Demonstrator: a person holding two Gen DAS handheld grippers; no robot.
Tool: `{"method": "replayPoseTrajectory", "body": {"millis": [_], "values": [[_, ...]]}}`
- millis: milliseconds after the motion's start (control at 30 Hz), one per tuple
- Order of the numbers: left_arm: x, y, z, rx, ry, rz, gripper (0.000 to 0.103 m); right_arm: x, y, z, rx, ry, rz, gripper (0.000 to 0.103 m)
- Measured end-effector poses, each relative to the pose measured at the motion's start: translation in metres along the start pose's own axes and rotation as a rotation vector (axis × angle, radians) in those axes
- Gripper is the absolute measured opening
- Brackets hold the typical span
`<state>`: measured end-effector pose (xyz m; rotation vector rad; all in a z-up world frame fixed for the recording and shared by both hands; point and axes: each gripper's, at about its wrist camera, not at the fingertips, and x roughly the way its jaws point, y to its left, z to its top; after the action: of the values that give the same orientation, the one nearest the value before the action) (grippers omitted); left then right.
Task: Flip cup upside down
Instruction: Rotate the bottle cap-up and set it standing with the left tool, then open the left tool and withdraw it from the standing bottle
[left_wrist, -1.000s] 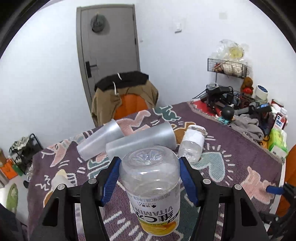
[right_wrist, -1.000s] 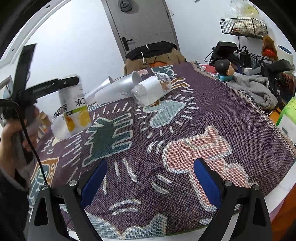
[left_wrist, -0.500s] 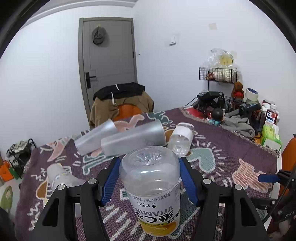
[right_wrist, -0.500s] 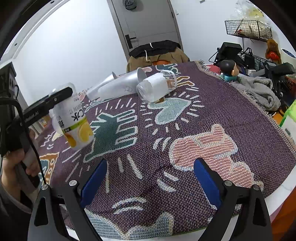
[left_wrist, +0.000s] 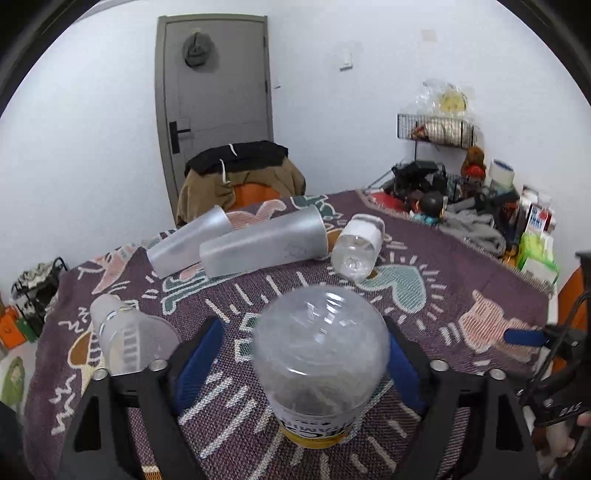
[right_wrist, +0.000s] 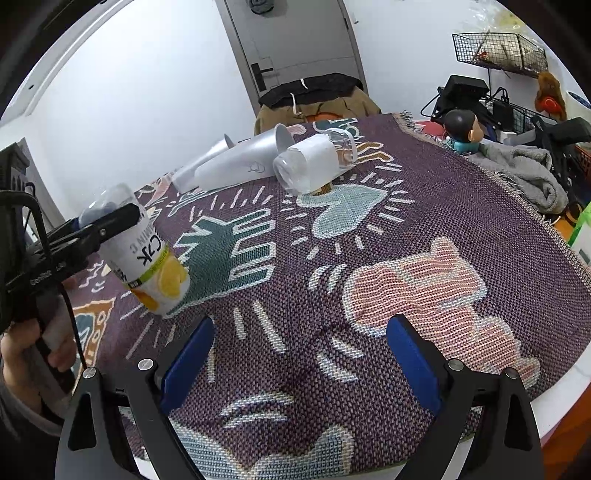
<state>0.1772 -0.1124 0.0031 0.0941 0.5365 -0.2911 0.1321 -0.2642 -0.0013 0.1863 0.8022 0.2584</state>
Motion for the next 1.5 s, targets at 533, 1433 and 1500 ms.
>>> {"method": "replayPoseTrajectory", "body": {"millis": [533, 1433, 1500], "values": [[-0.085, 0.031, -0.027, -0.146, -0.132, 0.059, 0.103, -0.019, 0.031, 0.001, -0.093, -0.045, 0.103, 0.095], [-0.172, 0.045, -0.112, -0.23, -0.242, 0.2, 0.103, -0.062, 0.056, -0.009, -0.297, -0.169, 0.201, 0.095], [-0.174, 0.045, -0.115, -0.23, -0.25, 0.208, 0.103, -0.062, 0.058, -0.01, -0.305, -0.171, 0.202, 0.095]]}}
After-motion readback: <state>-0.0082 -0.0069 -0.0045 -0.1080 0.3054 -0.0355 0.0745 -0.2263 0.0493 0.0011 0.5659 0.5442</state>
